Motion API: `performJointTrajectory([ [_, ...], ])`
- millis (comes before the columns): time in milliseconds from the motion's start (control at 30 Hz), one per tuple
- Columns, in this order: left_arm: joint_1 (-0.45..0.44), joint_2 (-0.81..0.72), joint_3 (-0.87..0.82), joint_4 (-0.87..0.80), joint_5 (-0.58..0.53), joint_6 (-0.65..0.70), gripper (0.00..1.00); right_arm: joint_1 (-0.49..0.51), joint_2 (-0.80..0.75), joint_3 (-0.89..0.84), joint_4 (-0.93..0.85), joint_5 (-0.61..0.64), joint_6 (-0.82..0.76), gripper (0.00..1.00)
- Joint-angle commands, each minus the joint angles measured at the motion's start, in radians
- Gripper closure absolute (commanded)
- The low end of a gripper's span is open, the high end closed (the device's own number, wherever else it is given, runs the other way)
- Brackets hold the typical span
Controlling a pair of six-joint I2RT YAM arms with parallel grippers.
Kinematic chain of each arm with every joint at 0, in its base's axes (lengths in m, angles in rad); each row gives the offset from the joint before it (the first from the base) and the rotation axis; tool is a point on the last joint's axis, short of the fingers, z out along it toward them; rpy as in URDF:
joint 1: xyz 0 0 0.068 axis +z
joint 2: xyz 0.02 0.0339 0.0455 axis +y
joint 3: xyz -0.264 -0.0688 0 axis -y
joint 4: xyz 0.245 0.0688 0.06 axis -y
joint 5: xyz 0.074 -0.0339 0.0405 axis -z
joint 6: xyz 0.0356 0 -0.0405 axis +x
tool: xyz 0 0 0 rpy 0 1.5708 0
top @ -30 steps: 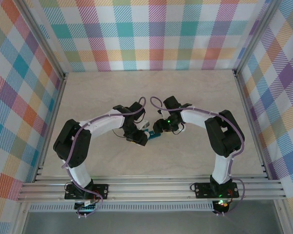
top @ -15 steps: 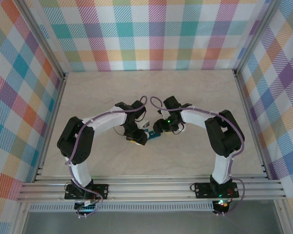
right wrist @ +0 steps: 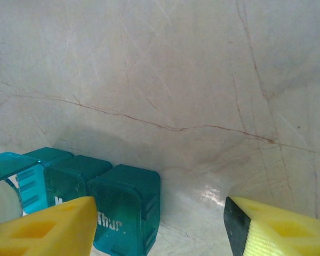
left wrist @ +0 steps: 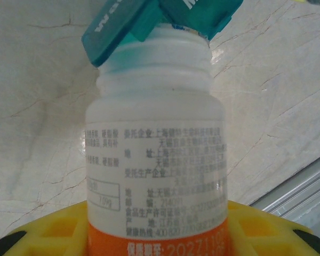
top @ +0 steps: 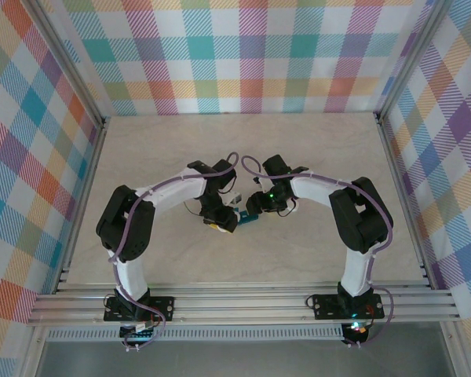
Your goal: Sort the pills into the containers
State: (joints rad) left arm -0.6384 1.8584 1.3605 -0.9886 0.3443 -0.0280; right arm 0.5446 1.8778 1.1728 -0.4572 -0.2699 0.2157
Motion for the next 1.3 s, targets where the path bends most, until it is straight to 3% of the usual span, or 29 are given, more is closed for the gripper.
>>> performJointTrajectory([
  [0, 0.009, 0.020, 0.038, -0.057, -0.013, 0.025, 1.00, 0.009, 0.023, 0.016, -0.011, -0.020, -0.019, 0.34],
  [500, 0.013, 0.038, 0.045, -0.057, -0.007, 0.032, 1.00, 0.009, 0.027, 0.016, -0.012, -0.020, -0.019, 0.35],
  [1267, 0.013, -0.091, -0.125, 0.229, 0.029, -0.003, 1.00, 0.009, 0.027, 0.014, -0.011, -0.021, -0.012, 0.35],
])
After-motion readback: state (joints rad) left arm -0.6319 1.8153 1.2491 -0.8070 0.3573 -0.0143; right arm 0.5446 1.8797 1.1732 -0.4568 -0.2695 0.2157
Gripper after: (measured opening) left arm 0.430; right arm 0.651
